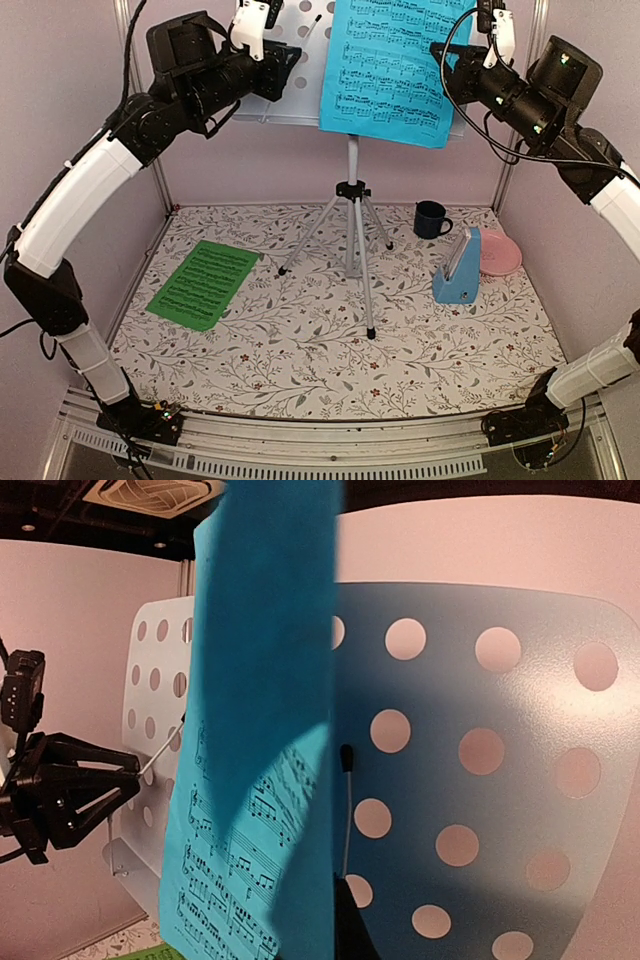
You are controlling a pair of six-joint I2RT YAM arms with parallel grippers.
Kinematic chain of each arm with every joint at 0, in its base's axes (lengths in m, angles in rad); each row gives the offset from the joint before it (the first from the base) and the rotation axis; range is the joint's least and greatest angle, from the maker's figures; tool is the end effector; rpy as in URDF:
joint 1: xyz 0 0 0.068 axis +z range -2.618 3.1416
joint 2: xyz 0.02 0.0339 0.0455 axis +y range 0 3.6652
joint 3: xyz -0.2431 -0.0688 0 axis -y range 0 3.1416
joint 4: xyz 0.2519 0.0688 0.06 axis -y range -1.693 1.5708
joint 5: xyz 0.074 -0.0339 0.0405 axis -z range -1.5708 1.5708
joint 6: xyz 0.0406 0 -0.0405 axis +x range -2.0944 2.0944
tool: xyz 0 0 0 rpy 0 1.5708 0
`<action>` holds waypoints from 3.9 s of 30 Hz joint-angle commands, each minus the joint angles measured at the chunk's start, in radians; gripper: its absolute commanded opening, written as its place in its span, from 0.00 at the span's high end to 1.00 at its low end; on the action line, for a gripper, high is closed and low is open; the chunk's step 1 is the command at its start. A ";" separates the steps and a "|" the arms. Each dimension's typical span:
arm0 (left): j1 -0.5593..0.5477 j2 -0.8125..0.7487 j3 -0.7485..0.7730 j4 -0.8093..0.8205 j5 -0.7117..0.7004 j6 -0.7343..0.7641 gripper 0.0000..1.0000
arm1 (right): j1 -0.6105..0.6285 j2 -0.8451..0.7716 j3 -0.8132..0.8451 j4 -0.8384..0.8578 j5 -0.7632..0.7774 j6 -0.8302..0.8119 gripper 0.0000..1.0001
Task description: Set up the instrument practice props
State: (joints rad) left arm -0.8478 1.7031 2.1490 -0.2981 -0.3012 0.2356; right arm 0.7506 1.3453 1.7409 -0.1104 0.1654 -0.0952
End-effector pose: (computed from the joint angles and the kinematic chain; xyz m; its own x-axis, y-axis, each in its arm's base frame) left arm 0.2505 -0.2657 0.5339 0.2166 0.0915 -0.9720 0.4848 0.8541 0.1884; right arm 0.2125 0.1891 0.5350 0.2578 0.1122 -0.9597 -0.5351 0.8436 -0.0451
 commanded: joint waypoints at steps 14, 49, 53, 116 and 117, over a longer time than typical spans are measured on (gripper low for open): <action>0.024 0.025 0.009 0.070 0.030 0.078 0.95 | -0.037 0.045 0.040 0.106 -0.001 -0.019 1.00; 0.032 -0.104 -0.334 0.452 0.323 0.150 1.00 | -0.038 0.326 0.246 0.265 -0.335 -0.203 1.00; 0.033 -0.102 -0.330 0.450 0.326 0.148 1.00 | -0.038 0.373 0.301 0.274 -0.362 -0.191 1.00; 0.041 -0.089 -0.334 0.465 0.331 0.130 1.00 | -0.036 0.403 0.208 0.347 -0.423 -0.121 0.43; 0.041 -0.088 -0.335 0.465 0.330 0.131 1.00 | -0.037 0.397 0.197 0.350 -0.416 -0.122 0.42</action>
State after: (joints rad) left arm -0.8101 1.6115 1.8183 0.1352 0.0151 0.3733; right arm 0.7216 1.7634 1.9892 0.2672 -0.3153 -0.2218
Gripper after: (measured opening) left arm 0.021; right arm 0.562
